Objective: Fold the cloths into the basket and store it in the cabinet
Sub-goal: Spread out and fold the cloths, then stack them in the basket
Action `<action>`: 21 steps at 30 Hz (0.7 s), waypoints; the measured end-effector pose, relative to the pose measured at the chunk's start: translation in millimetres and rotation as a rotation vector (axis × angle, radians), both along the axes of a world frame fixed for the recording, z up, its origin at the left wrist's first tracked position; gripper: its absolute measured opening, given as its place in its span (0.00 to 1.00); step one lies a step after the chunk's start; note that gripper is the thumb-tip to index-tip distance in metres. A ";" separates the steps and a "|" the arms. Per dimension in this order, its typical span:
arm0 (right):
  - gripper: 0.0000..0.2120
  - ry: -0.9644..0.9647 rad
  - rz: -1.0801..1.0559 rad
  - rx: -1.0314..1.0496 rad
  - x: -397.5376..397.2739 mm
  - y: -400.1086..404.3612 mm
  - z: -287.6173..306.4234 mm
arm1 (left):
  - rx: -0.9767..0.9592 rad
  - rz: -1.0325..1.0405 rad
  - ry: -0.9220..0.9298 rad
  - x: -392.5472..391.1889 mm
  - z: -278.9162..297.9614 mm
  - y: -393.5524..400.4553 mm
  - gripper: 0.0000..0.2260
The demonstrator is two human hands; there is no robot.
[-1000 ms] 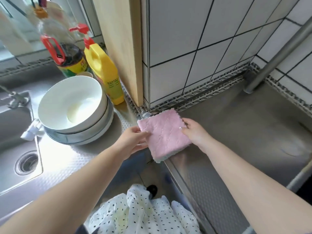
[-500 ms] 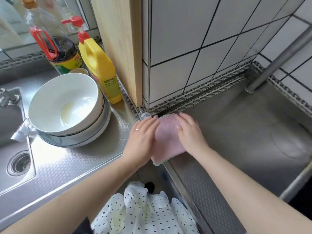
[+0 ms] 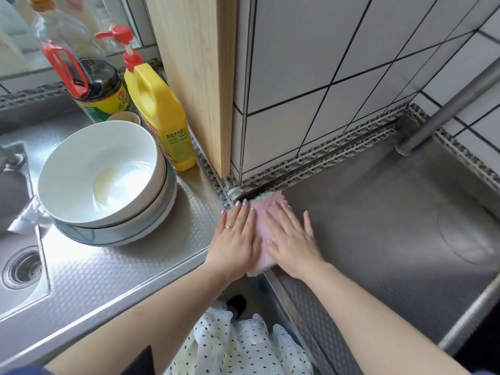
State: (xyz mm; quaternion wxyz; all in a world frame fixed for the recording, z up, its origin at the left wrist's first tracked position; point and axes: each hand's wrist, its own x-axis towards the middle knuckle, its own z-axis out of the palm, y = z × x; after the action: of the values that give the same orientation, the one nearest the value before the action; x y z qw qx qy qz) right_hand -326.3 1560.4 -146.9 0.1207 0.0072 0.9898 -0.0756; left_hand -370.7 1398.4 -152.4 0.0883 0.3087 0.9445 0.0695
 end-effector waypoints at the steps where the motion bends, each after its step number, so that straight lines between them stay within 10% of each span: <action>1: 0.30 -0.004 -0.018 0.002 0.3 2.7 -0.5 | 0.001 -0.001 -0.003 -0.3 -1.6 -1.4 0.28; 8: 0.32 -0.096 -0.207 -0.211 -9.1 17.5 7.5 | 0.338 0.061 -0.106 -2.2 7.0 -6.1 0.25; 12: 0.31 0.041 -0.617 -0.685 -21.4 28.8 18.3 | 0.915 0.485 -0.455 12.1 31.3 -24.0 0.12; 16: 0.25 -0.040 -0.756 -0.722 -24.9 32.8 15.4 | 1.044 1.049 -0.912 31.3 31.2 -34.1 0.14; 21: 0.22 -0.052 -0.810 -0.802 -26.5 31.4 14.2 | 1.115 1.110 -1.262 30.6 32.4 -29.0 0.20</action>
State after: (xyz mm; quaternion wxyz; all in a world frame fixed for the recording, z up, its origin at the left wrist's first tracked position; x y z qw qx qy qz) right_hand -352.9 1591.9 -132.7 0.0997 0.3418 0.7985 -0.4855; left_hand -340.1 1369.5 -120.0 0.3702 -0.2706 0.5680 0.6834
